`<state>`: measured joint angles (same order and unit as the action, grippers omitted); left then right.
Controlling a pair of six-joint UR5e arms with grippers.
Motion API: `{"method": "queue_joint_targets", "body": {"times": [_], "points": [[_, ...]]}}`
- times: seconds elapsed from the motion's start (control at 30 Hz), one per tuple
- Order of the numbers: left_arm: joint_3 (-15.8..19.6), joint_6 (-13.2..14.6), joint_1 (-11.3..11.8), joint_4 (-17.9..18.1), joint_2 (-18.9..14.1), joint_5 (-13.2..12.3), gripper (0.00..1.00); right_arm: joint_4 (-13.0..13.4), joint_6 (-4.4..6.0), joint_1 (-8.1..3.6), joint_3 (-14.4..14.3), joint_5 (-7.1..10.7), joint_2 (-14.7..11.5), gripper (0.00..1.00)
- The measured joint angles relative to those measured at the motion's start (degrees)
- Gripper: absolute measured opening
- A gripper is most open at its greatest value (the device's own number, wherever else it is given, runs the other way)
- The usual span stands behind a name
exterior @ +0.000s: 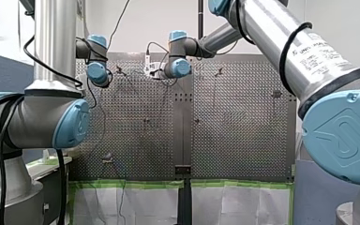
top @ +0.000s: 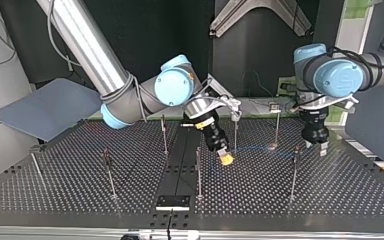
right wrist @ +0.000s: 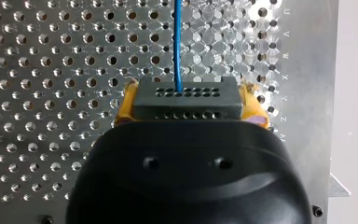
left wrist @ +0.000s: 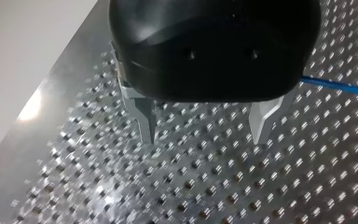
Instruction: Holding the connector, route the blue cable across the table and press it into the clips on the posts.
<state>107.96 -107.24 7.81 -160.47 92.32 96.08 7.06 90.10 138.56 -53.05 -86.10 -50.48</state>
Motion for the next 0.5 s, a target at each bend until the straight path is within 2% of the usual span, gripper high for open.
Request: {"method": "queue_joint_targets", "body": {"times": [0.23,0.5], "points": [[3.10,0.82,-0.67,-3.49,-3.48,-0.53,0.98,-0.17,0.00,0.03,0.00,-0.32,0.00,0.00],[3.63,2.60,-0.95,-7.21,-7.21,-0.62,0.98,-0.11,0.08,-0.15,0.01,-0.56,0.00,0.00]]}}
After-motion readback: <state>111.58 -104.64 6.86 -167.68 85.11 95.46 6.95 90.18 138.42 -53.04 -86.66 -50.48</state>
